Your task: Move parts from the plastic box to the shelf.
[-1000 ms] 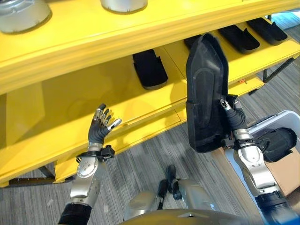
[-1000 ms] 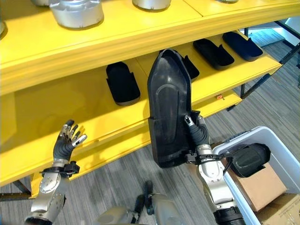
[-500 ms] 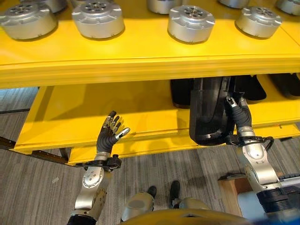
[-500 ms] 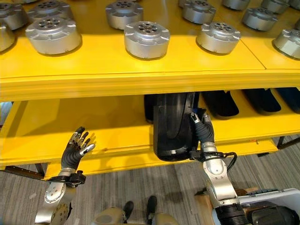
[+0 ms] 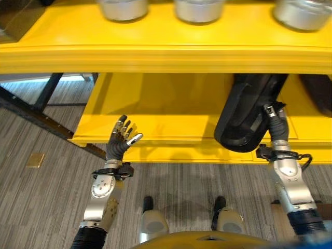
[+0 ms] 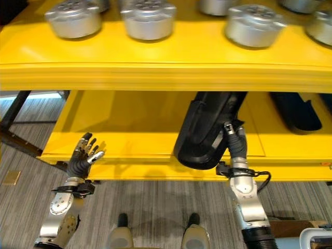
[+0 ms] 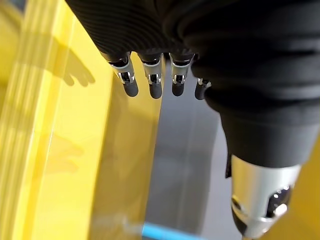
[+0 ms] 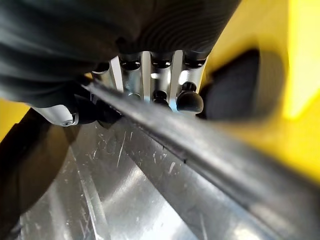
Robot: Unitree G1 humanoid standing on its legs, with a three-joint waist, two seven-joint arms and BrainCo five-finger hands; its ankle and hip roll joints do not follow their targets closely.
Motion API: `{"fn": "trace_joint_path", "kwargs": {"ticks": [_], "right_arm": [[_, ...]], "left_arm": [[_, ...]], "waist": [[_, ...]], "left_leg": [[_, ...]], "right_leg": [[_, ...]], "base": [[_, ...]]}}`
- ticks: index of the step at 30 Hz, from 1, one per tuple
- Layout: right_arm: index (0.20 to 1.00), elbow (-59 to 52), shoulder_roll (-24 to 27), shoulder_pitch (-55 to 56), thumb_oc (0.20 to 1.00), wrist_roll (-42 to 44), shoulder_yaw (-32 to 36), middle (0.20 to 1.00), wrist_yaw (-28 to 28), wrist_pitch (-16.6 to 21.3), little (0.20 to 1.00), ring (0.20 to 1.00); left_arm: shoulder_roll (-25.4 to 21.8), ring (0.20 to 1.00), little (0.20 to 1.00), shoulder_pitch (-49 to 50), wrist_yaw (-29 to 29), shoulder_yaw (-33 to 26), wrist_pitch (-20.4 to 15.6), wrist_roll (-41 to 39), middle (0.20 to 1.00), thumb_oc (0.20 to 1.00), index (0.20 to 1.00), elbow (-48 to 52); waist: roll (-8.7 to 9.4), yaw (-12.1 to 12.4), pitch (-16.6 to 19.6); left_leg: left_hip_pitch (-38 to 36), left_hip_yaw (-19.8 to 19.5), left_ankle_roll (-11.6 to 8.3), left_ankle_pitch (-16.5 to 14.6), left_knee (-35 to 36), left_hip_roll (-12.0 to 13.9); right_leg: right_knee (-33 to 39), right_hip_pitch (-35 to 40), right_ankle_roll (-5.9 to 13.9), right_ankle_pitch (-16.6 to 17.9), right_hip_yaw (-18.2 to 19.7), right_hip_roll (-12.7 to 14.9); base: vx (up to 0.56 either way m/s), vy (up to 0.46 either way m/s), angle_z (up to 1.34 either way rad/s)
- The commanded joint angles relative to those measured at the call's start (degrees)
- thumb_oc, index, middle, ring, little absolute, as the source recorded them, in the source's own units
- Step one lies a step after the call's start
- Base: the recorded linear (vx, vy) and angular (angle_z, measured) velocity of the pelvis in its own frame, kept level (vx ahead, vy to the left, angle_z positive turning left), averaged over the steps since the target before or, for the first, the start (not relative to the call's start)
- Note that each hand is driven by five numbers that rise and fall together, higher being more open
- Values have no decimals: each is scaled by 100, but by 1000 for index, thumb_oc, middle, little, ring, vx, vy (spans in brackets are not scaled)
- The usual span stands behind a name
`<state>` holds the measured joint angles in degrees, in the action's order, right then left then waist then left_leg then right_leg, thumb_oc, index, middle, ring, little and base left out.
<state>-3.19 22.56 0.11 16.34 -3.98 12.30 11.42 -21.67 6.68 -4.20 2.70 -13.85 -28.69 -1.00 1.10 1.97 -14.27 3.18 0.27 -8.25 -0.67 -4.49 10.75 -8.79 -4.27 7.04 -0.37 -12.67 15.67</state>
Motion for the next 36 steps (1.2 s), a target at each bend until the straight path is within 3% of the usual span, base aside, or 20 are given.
{"fn": "trace_joint_path", "kwargs": {"ticks": [1, 4, 11, 18, 26, 36], "right_arm": [[200, -628, 38, -287, 200, -116, 150, 200, -97, 463, 200, 200], [200, -611, -20, -274, 200, 42, 26, 200, -284, 398, 200, 200], [200, -268, -93, -973, 200, 194, -741, 200, -542, 223, 200, 200], [200, 1178, -428, -2699, 200, -168, -1300, 200, 86, 62, 200, 200], [200, 3042, -556, -4431, 200, 27, -1484, 200, 487, -96, 200, 200], [200, 4435, 3, -5999, 200, -124, -1681, 200, 794, -241, 200, 200]], "left_arm": [[-137, 1000, 1000, 238, 33, -124, -216, 6, 1000, 1000, 1000, 534], [-200, 1000, 1000, 210, 52, -117, -195, 53, 1000, 1000, 1000, 565], [-272, 1000, 1000, 144, 10, -81, -147, 101, 1000, 1000, 1000, 515], [-411, 1000, 1000, 76, -20, 105, -114, -126, 1000, 1000, 1000, 543], [-618, 1000, 1000, -97, -23, 455, -143, -303, 1000, 1000, 1000, 586], [-758, 1000, 1000, -654, -124, 894, -267, -448, 1000, 1000, 1000, 553]], "waist": [[-3, 115, 318], [118, 196, 321], [295, 466, 335], [406, 875, 277], [337, 1180, -35], [15, 1161, -721]], "left_leg": [[-133, 77, 245, 225, 50, 241], [15, 82, 317, -85, -284, -62], [179, 45, 385, -283, -516, -275], [327, -79, 444, -299, -569, -362], [677, -194, 431, -332, -900, -392], [1571, -402, 389, -535, -1979, -364]], "right_leg": [[-394, 150, 73, -261, -231, -316], [-59, 334, 193, -86, -258, -108], [173, 497, 276, 53, -362, 8], [296, 578, 280, 131, -518, -7], [92, 384, 244, 119, -593, 20], [-1080, -560, 139, -229, -485, 126]], "base": [[66, 321, 47], [53, 263, 14], [46, 93, 1], [32, -1, 11], [-48, -13, 9], [-129, 11, 9]]}}
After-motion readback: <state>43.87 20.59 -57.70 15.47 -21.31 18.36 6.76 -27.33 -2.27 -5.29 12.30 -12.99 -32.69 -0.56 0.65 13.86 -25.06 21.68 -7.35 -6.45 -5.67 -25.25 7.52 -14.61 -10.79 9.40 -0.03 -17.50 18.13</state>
